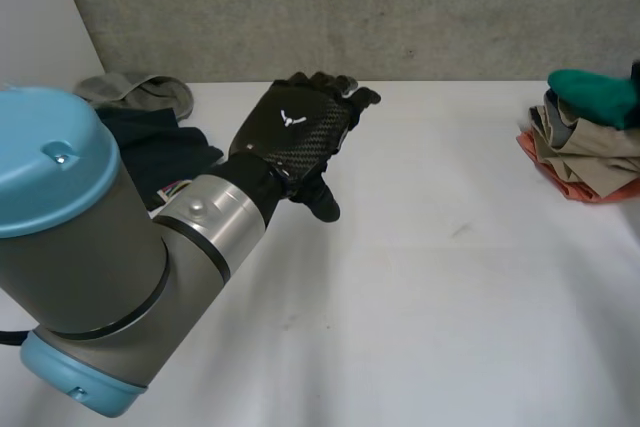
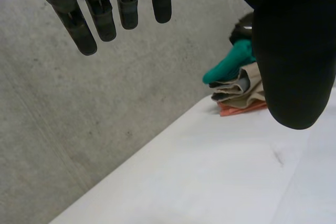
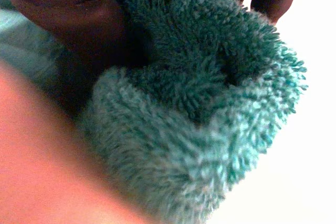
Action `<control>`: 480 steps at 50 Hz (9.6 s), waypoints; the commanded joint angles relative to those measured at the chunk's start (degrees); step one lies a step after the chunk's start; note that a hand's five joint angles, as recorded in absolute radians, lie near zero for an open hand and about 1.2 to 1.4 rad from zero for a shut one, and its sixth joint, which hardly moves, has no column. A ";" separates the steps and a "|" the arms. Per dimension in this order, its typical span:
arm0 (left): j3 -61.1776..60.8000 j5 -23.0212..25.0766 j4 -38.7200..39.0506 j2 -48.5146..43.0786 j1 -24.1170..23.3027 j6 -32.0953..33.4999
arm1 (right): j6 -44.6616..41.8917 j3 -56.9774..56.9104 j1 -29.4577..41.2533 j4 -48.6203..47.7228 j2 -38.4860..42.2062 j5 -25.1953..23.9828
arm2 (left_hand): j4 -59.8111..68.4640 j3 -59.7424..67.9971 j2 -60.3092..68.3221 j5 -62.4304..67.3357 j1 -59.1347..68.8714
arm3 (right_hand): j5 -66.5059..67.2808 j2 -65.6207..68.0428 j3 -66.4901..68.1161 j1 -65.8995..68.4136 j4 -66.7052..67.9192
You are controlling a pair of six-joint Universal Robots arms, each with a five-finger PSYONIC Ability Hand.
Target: Fold the laundry.
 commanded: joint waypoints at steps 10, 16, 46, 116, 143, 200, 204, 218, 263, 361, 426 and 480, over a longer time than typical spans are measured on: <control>-0.28 -0.12 -0.07 -1.43 -0.10 0.09 | -0.26 14.72 -5.56 -3.69 -6.59 -6.98 | 1.05 0.71 0.89 0.61 1.96 | 4.13 3.70 2.39 10.90 1.29; -0.19 -0.12 -0.07 -1.08 -0.27 0.09 | 0.62 21.56 -6.96 2.01 -16.85 -4.08 | 1.05 0.71 0.89 0.61 1.96 | -55.94 -56.36 -57.68 -49.16 -58.78; 11.75 -7.49 0.89 1.30 19.22 13.52 | -1.59 32.98 -2.07 9.61 -54.75 14.67 | 0.38 0.04 0.22 -0.06 1.29 | -55.94 -56.36 -57.68 -49.16 -58.78; 1.13 -6.18 6.96 -5.31 -0.64 2.29 | -13.88 62.54 21.51 21.45 -59.07 9.64 | 0.20 -0.14 0.04 -0.24 1.11 | -55.94 -56.36 -57.68 -49.16 -58.78; -12.15 -3.37 -0.68 -8.99 9.84 26.02 | -13.44 61.75 30.82 33.41 -47.03 12.97 | 11.43 11.09 11.27 10.99 12.34 | -55.94 -56.36 -57.68 -49.16 -58.78; -2.30 -19.36 -3.94 0.14 -8.99 -9.14 | -18.45 27.38 35.75 32.33 -39.02 21.86 | 9.46 9.12 9.30 9.02 10.37 | -55.94 -56.36 -57.68 -49.16 -58.78; -3.18 -19.10 -3.24 3.57 -4.06 -4.75 | -17.92 26.51 34.78 40.25 -43.06 22.47 | 9.46 9.12 9.30 9.02 10.37 | -55.94 -56.36 -57.68 -49.16 -58.78; 3.40 -3.82 -4.29 -9.95 5.26 10.81 | 3.08 32.38 28.10 66.27 -47.20 21.95 | 7.78 7.44 7.62 7.34 8.69 | -55.69 -56.11 -57.43 -48.91 -58.53; 11.06 -8.91 -2.97 8.06 5.61 14.16 | -8.96 33.72 29.94 41.22 -64.51 21.86 | 67.64 67.30 67.48 67.20 68.55 | 14.06 13.64 12.32 20.84 11.22; -18.65 -19.10 -12.99 -1.86 -6.25 -4.39 | -20.47 42.33 26.07 38.52 -32.19 6.12 | 17.23 16.89 17.07 16.79 18.14 | -35.33 -35.76 -37.08 -28.56 -38.18; -22.61 -24.46 -3.94 -4.15 -10.65 3.78 | -18.89 44.96 27.75 37.01 -33.84 10.08 | 14.84 14.50 14.68 14.40 15.75 | 14.06 13.64 12.32 20.84 11.22; -13.73 -25.61 -5.08 19.41 -5.38 13.80 | -32.69 34.42 27.22 70.23 -62.06 16.58 | 67.64 67.30 67.48 67.20 68.55 | 14.06 13.64 12.32 20.84 11.22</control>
